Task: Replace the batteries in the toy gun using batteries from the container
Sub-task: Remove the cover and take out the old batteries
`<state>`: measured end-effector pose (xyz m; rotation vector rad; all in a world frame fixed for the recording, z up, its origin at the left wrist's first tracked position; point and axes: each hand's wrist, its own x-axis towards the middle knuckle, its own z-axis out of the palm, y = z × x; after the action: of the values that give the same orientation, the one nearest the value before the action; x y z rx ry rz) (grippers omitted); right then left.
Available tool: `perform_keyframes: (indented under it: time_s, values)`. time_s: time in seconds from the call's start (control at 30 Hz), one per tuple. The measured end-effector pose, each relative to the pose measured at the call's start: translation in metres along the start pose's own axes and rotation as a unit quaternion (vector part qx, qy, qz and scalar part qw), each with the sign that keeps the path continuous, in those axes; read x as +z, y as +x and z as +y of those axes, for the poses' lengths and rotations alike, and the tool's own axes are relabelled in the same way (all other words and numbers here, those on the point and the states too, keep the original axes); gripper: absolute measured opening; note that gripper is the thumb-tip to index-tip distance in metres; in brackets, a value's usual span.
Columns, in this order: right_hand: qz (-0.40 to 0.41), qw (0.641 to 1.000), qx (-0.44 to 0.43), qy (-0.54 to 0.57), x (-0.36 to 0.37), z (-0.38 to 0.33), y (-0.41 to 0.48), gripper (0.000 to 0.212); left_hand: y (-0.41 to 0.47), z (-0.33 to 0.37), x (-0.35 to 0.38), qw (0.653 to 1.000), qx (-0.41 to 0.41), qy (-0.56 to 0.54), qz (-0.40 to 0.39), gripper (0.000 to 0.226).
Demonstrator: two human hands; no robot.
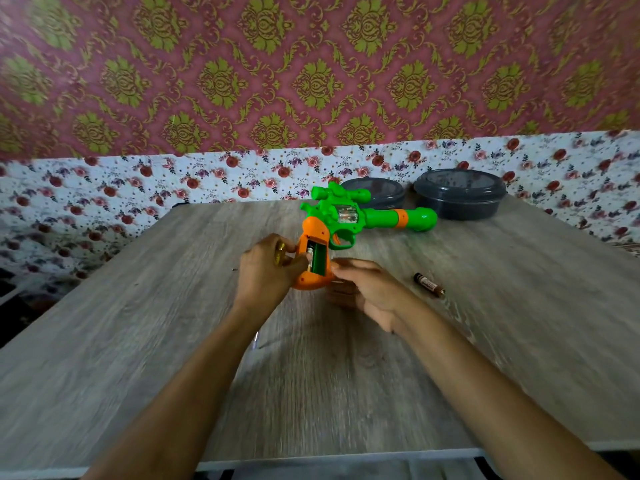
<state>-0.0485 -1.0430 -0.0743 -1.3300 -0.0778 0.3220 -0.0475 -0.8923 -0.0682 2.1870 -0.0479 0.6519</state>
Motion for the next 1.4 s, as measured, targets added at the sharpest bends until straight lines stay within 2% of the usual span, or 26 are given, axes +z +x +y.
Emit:
perform_keyframes:
  time_s: [0.13, 0.37, 0.43, 0.5, 0.53, 0.63, 0.77, 0.87, 1.0, 1.23, 1.4]
  values:
    - [-0.035, 0.997, 0.003, 0.071, 0.008, 0.0, 0.006, 0.015, 0.001, -0.001, 0.0, 1.0, 0.0, -0.011, 0.005, 0.018]
    - [-0.044, 0.996, 0.002, 0.08, 0.0, 0.004, 0.007, 0.015, -0.001, 0.003, -0.003, 0.999, 0.027, 0.026, -0.004, 0.02]
    - [-0.044, 0.997, 0.012, 0.059, -0.004, 0.003, 0.007, 0.015, 0.002, 0.004, -0.008, 0.998, -0.025, -0.057, 0.0, 0.023]
    - [-0.039, 0.999, 0.025, 0.03, -0.007, 0.006, 0.009, 0.013, 0.006, 0.002, -0.016, 0.979, -0.083, -0.184, 0.02, 0.027]
    - [-0.036, 0.999, 0.029, 0.023, -0.008, 0.007, 0.009, 0.013, 0.008, 0.001, -0.02, 0.969, -0.085, -0.229, 0.03, 0.028]
    - [-0.034, 0.999, 0.031, 0.028, -0.008, 0.008, 0.011, 0.013, 0.009, 0.004, -0.031, 0.955, -0.003, -0.293, 0.05, 0.029]
    - [-0.02, 0.998, 0.037, 0.037, -0.009, 0.01, 0.016, 0.032, 0.009, 0.009, -0.036, 0.935, 0.111, -0.332, 0.058, 0.025]
    - [-0.015, 0.999, 0.039, 0.024, -0.01, 0.012, 0.02, 0.035, 0.007, 0.008, -0.032, 0.943, 0.147, -0.292, 0.064, 0.021]
    - [-0.009, 1.0, 0.023, -0.009, -0.012, 0.011, 0.02, 0.038, 0.006, 0.006, -0.026, 0.966, 0.157, -0.189, 0.086, 0.03]
    - [-0.005, 0.996, -0.022, -0.09, -0.01, 0.01, 0.014, 0.043, 0.005, 0.003, -0.028, 0.968, 0.186, -0.157, 0.064, 0.034]
    - [-0.011, 0.995, -0.022, -0.096, -0.012, 0.008, 0.013, 0.046, 0.003, 0.007, -0.033, 0.97, 0.2, -0.14, 0.02, 0.025]
